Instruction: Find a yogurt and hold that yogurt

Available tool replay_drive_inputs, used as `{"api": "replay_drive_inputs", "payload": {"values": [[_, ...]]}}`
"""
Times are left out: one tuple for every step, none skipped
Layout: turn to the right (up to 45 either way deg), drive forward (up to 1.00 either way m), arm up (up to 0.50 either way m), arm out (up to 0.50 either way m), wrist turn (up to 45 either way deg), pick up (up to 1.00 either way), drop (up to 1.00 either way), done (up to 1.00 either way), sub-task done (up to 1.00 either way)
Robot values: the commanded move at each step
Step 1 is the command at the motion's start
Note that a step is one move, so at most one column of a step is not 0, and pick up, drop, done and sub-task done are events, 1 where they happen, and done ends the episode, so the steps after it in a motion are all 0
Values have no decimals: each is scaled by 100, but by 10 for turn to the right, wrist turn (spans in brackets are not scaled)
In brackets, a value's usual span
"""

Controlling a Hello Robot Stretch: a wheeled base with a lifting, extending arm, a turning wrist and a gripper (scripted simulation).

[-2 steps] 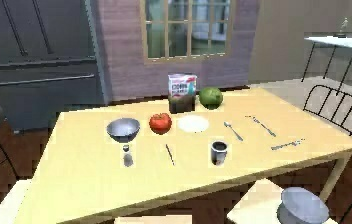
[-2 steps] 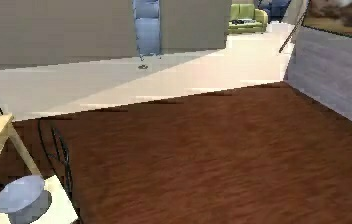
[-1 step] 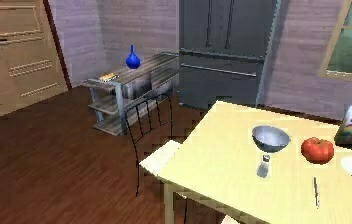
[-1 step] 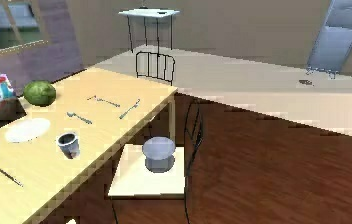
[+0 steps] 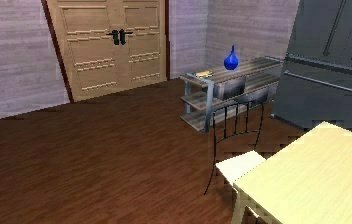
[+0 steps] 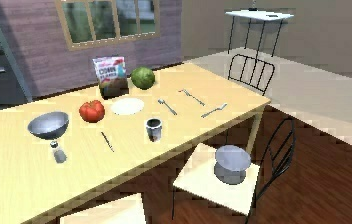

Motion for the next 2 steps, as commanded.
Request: {"api": "replay_drive_inputs", "payload": {"values": [[0, 0, 50, 0, 0, 0, 0, 0, 0], [0, 0, 38, 0, 0, 0, 0, 0, 0]]}}
